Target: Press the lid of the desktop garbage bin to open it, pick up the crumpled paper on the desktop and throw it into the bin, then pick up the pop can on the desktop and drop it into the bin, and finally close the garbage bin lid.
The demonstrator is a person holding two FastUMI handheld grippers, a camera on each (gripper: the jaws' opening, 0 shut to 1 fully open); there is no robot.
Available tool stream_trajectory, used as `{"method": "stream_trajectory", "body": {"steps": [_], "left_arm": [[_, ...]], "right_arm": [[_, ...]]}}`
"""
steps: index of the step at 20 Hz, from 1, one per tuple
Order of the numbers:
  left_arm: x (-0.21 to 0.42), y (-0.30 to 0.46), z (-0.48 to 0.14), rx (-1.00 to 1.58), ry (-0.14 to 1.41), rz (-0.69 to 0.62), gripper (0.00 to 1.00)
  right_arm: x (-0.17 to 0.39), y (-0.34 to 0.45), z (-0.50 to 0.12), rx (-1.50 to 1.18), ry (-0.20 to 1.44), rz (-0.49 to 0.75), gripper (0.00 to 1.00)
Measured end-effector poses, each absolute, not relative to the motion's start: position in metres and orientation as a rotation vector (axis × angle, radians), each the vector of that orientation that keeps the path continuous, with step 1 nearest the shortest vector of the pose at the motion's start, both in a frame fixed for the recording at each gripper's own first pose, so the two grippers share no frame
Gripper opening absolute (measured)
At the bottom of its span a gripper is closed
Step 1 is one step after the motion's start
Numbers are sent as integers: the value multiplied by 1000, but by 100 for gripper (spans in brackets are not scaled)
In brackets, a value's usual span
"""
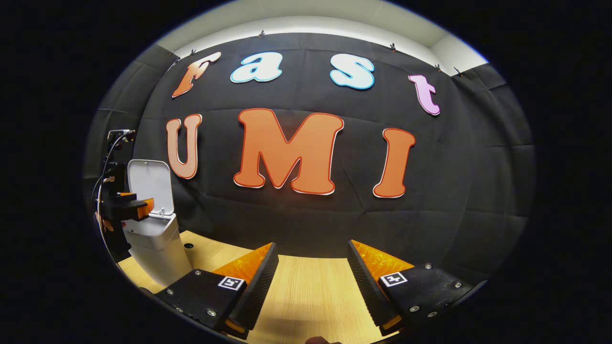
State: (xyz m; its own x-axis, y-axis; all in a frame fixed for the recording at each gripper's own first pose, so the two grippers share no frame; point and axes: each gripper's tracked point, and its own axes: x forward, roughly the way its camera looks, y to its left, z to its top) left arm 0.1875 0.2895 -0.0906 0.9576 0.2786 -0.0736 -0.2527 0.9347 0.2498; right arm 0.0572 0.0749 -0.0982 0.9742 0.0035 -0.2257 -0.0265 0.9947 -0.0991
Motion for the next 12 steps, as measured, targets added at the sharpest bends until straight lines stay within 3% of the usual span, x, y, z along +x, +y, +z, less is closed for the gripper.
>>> {"method": "stream_trajectory", "body": {"steps": [12], "left_arm": [[244, 321, 60, 152, 74, 325, 92]], "right_arm": [[58, 67, -86, -63, 198, 47, 87]]}}
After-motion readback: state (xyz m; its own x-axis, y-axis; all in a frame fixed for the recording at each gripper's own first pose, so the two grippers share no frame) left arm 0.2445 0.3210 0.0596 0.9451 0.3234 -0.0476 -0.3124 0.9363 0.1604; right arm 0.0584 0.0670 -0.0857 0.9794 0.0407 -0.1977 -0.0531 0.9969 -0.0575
